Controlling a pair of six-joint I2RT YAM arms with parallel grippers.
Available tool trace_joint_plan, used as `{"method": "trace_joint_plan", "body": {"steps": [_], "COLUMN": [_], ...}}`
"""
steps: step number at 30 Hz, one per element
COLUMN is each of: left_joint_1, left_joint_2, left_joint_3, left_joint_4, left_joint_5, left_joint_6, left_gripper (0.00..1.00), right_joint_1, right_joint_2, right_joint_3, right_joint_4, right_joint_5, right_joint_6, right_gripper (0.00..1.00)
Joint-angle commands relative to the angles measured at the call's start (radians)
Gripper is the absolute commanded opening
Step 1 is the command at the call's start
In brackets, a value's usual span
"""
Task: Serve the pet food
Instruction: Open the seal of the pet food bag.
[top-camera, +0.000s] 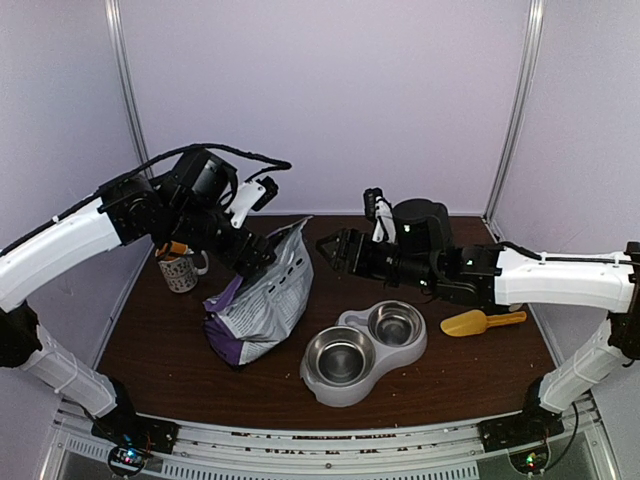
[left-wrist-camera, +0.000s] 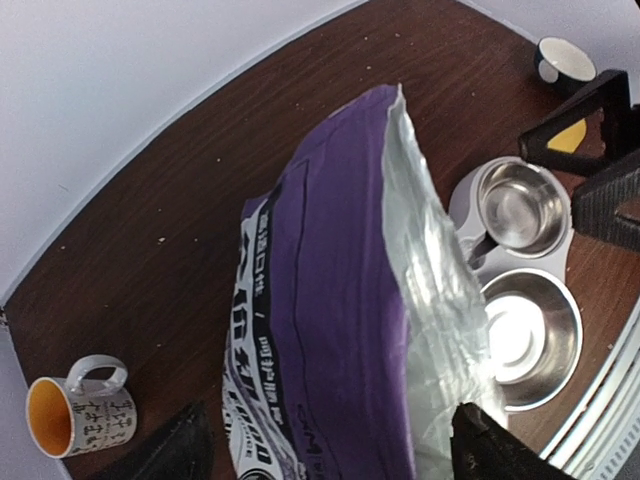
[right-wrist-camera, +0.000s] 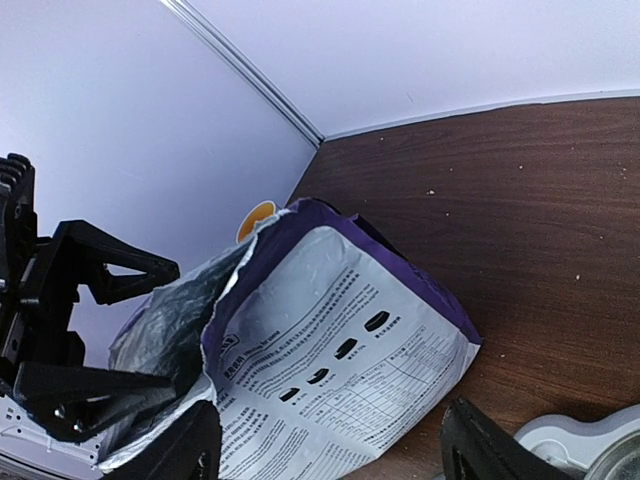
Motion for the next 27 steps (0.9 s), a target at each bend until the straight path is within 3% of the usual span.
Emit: {"method": "trace_joint_plan", "body": {"steps": [1, 6, 9, 12, 19, 27], "left_joint_1": [-0.004, -0.004, -0.004, -0.004, -0.004, -0.004], "left_joint_2": [0.003, 0.001, 0.017, 0.015, -0.036, -0.045], "left_joint_3": [0.045, 0.055, 0.071, 0.074, 0.039, 0.026], "left_joint_4": [-0.074, -0.094, -0.127, -0.134, -0.063, -0.044], "left_joint_5": [-0.108, -0.119, -0.123, -0.12, -0.099, -0.092], "left_joint_6": [0.006, -0.006, -0.008, -0.016, -0.037, -0.037], "left_gripper": [0.78, 0.57, 0.21, 0.0, 0.0, 0.0], "right_joint_1": [0.002, 0.018, 0.029, 0.043, 0.069, 0.07], "right_joint_2": [-0.029, 0.003, 0.037, 0.077, 0.182, 0.291], "right_joint_3": [-0.023, -0.012, 0.014, 0.053, 0.173, 0.26], "right_joint_4": [0.025, 0.097, 0.112, 0.132, 0.138, 0.11], "right_joint_5": [0.016, -0.062, -0.081, -0.107, -0.14, -0.114], "right_joint_6": [-0.021, -0.052, -0.047, -0.028, 0.006, 0.093], "right_gripper": [0.76, 0.76, 0.76, 0.76, 0.74, 0.55]}}
